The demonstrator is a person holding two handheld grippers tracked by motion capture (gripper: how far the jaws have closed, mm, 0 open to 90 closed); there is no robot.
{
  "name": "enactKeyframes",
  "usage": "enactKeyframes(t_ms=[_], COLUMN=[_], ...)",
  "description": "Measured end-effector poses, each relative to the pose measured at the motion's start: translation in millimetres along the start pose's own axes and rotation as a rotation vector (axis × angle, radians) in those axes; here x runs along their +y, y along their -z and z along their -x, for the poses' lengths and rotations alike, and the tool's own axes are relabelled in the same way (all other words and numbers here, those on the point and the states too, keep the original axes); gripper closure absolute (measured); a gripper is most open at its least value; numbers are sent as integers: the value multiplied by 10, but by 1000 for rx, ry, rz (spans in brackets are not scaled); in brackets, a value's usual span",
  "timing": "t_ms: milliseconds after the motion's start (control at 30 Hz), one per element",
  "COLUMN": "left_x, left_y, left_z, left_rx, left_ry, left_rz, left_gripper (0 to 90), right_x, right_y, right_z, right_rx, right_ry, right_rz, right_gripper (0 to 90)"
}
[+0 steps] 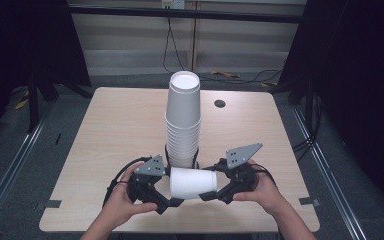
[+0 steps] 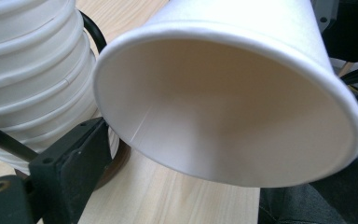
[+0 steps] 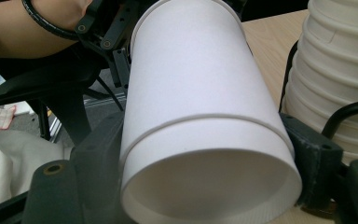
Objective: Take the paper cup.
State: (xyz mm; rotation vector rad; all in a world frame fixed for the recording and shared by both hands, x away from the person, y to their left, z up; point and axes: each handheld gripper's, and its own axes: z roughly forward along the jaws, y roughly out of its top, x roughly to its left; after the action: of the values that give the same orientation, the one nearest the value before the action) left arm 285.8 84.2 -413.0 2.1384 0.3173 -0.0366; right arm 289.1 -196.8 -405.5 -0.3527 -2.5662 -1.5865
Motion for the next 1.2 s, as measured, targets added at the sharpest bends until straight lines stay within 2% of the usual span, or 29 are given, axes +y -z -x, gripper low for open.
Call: enactKeyframes(t_ms=[233, 400, 500, 700, 733, 800, 1033, 1200], left_x=[0, -11, -11, -23, -25, -27, -41, -42], left_y=[1, 13, 20, 16, 15, 10, 13, 31], left_z=[2, -15, -9, 7, 13, 17, 14, 13], left_rx=[1, 7, 15, 5, -1, -6, -10, -13], left_ry=[1, 16, 10, 4, -9, -11, -28, -30], left_rz=[3, 6, 2, 1, 2, 9, 13, 11], left_gripper=[50, 33, 7, 3, 24, 68, 84, 98], right_x=[-7, -11, -13, 9, 18, 26, 28, 18], right_y=[-1, 0, -5, -50, -63, -68, -70, -67], right_z=[4, 2, 3, -16, -18, -17, -4, 3], right_rx=[4, 3, 11, 24, 30, 33, 28, 39], right_ry=[1, 1, -4, 6, 7, 3, 4, -7], right_rz=[2, -1, 5, 5, 6, 7, -3, 10], right_gripper=[244, 244, 244, 244, 244, 243, 242, 239])
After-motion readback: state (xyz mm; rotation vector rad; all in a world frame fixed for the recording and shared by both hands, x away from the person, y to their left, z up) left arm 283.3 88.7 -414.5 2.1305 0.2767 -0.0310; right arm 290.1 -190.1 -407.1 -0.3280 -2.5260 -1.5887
